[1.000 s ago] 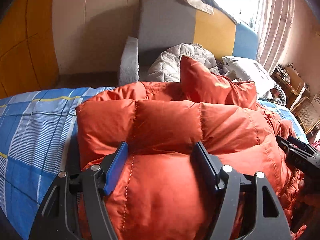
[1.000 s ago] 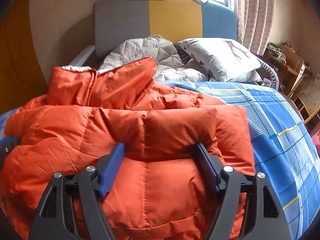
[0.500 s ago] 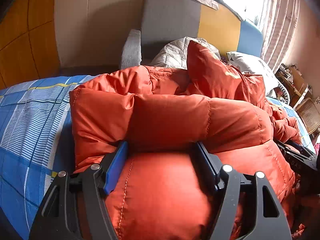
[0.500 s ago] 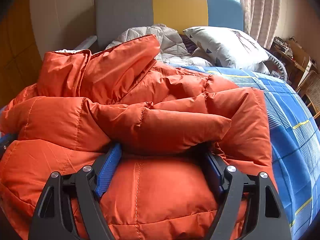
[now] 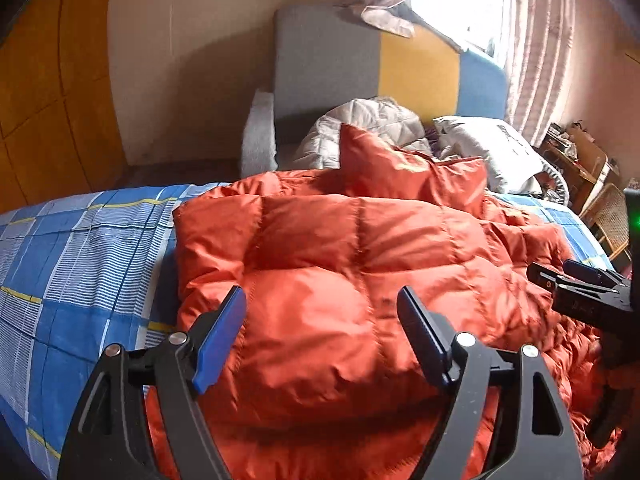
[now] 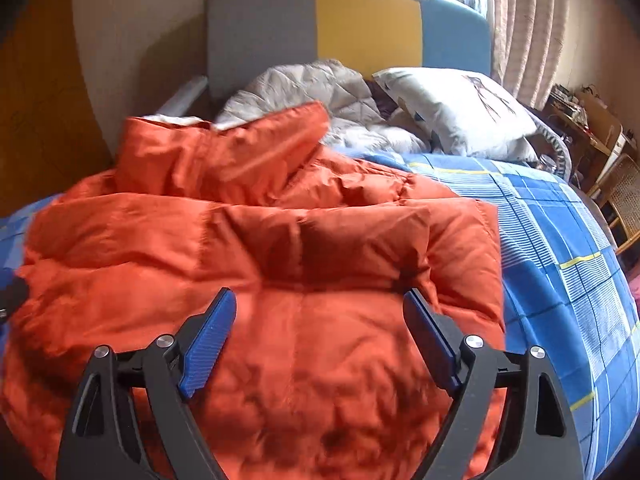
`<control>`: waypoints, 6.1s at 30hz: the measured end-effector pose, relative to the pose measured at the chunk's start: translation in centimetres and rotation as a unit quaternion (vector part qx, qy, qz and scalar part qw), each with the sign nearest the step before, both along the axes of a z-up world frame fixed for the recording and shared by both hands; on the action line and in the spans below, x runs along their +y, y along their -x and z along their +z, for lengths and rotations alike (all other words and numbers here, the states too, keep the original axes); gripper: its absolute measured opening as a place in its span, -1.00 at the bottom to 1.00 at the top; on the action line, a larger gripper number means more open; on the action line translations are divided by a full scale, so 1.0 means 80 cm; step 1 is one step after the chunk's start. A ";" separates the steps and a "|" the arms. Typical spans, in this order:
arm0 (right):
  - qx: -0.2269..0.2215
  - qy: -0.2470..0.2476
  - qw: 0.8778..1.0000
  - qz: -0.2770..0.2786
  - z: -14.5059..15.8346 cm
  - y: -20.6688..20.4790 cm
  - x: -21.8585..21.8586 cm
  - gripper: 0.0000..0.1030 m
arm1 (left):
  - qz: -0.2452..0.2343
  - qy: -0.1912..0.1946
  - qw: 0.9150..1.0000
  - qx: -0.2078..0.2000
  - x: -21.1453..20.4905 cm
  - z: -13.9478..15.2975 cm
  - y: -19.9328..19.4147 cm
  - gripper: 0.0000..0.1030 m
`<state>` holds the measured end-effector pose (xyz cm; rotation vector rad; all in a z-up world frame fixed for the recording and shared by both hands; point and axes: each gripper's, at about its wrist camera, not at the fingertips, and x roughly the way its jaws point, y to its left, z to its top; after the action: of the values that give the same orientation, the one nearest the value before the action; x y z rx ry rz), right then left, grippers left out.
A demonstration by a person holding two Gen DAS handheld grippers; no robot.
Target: Fold large clothes
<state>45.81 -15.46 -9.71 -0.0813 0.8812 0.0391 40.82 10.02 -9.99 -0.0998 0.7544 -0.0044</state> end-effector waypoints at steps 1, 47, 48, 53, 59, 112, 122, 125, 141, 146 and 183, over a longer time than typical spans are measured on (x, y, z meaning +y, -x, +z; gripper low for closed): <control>-0.002 -0.005 1.000 0.006 0.004 0.008 0.002 0.65 | -0.004 0.000 1.000 0.001 -0.002 -0.001 0.001 0.50; 0.165 -0.168 0.972 -0.012 -0.014 0.323 -0.229 0.16 | 0.041 0.150 0.985 0.080 0.128 -0.059 0.339 0.18; 0.168 -0.170 0.971 -0.008 -0.016 0.328 -0.228 0.16 | 0.038 0.150 0.984 0.085 0.127 -0.063 0.343 0.18; 0.171 -0.163 0.972 0.013 -0.026 0.344 -0.215 0.10 | 0.022 0.144 0.986 0.081 0.105 -0.068 0.363 0.16; 0.171 -0.151 0.973 0.027 -0.023 0.347 -0.209 -0.37 | 0.010 0.115 0.991 0.072 0.096 -0.062 0.370 -0.74; 0.159 -0.148 0.969 0.122 0.105 0.460 -0.220 -0.77 | -0.139 0.168 0.975 0.039 0.116 0.045 0.530 -0.88; 0.063 -0.179 0.973 0.131 0.167 0.417 -0.211 -0.78 | -0.132 0.221 0.965 -0.041 0.150 0.079 0.503 -0.88; 0.032 -0.184 0.975 0.123 0.187 0.396 -0.213 -0.78 | -0.132 0.232 0.962 -0.063 0.153 0.092 0.494 -0.88; -0.030 -0.200 0.975 0.087 0.191 0.211 -0.190 -0.78 | -0.115 0.266 0.950 -0.114 0.167 0.123 0.303 -0.88; -0.032 -0.193 0.979 0.059 0.171 0.153 -0.176 -0.78 | -0.092 0.250 0.960 -0.087 0.170 0.113 0.237 -0.88; -0.008 -0.251 0.967 -0.041 0.125 0.013 -0.182 0.65 | 0.004 0.311 0.950 -0.030 0.213 0.074 0.092 0.72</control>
<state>44.76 -30.02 0.30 0.4278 0.8357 0.1818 33.49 27.03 -4.07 -0.7021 0.6704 -0.2386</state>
